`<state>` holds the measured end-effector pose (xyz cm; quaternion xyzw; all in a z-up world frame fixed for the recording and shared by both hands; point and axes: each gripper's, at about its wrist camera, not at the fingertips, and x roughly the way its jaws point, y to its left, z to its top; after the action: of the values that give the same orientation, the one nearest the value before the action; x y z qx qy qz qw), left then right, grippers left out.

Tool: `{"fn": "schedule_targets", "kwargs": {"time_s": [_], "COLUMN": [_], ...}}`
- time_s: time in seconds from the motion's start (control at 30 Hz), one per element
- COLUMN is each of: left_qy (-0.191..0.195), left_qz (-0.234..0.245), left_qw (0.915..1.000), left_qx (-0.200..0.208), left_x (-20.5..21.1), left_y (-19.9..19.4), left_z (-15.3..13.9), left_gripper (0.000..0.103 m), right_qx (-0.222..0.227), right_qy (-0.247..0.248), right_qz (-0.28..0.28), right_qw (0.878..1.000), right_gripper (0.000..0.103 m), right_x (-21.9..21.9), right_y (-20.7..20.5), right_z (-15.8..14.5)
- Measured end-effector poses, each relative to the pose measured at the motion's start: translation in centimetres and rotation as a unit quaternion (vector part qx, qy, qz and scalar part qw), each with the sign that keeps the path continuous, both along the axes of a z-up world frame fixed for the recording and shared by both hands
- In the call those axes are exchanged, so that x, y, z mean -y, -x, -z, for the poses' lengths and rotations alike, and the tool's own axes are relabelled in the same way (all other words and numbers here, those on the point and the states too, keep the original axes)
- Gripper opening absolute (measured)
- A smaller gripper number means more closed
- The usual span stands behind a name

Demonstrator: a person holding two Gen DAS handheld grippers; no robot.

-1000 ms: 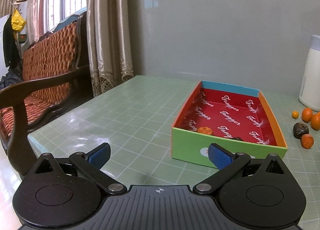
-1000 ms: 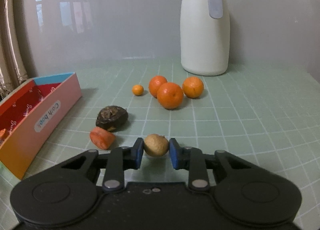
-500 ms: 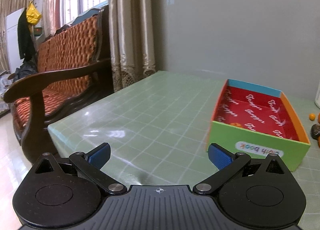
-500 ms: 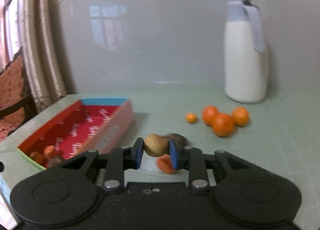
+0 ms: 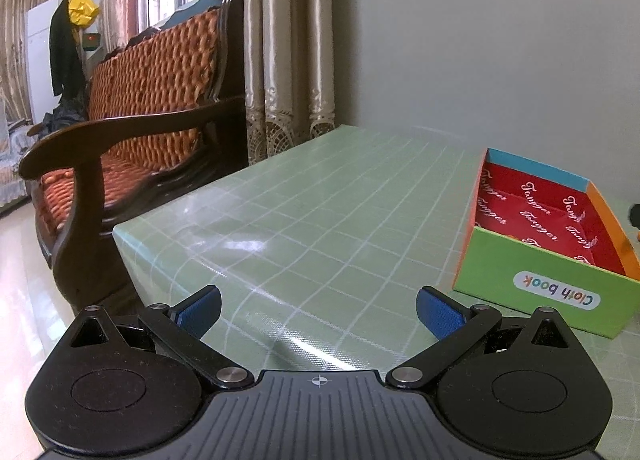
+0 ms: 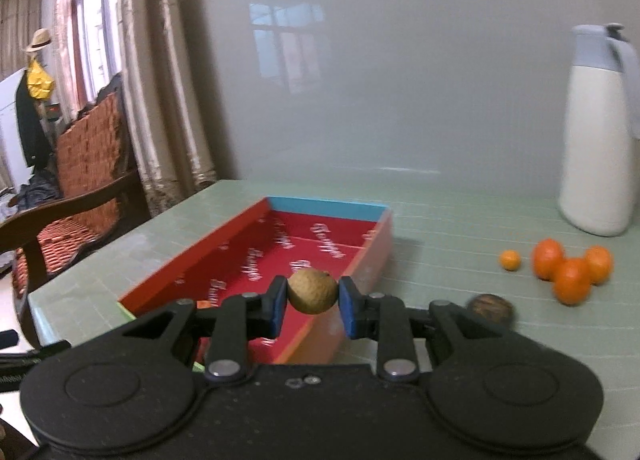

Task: Organize fruits
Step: 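Carry the beige fruit with the right tool into the box and open, then withdraw the right tool from the box while the left tool reaches another carrot chunk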

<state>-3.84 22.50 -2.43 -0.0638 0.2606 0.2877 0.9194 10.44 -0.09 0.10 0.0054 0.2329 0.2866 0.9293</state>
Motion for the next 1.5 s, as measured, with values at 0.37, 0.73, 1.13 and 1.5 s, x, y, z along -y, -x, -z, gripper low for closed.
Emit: {"fn": "schedule_targets", "kwargs": {"time_s": [0.37,0.73,1.13,1.5], "left_qy": [0.001,0.002,0.0,-0.01], "left_qz": [-0.001,0.001,0.004,0.029], "left_qw": [1.0,0.9999,0.9999,0.9995], "left_qx": [-0.008,-0.014,-0.015,0.003], "left_x": [-0.1,0.2,0.4,2.0], "left_y": [-0.1,-0.3,-0.3,-0.6], "left_z": [0.3,0.6,0.6,-0.8], "left_gripper": [0.103,0.103,0.103,0.103], "right_qx": [-0.011,-0.026,-0.031,0.017], "right_qy": [0.009,0.027,0.007,-0.035], "right_qz": [-0.025,-0.035,-0.037,0.009], "right_qw": [1.0,0.999,0.999,0.999], "right_gripper": [0.027,0.027,0.041,0.082], "right_x": [-2.7,-3.8,-3.3,0.5], "right_y": [-0.6,-0.9,-0.9,-0.1], "right_z": [1.0,2.3,2.4,0.0]}}
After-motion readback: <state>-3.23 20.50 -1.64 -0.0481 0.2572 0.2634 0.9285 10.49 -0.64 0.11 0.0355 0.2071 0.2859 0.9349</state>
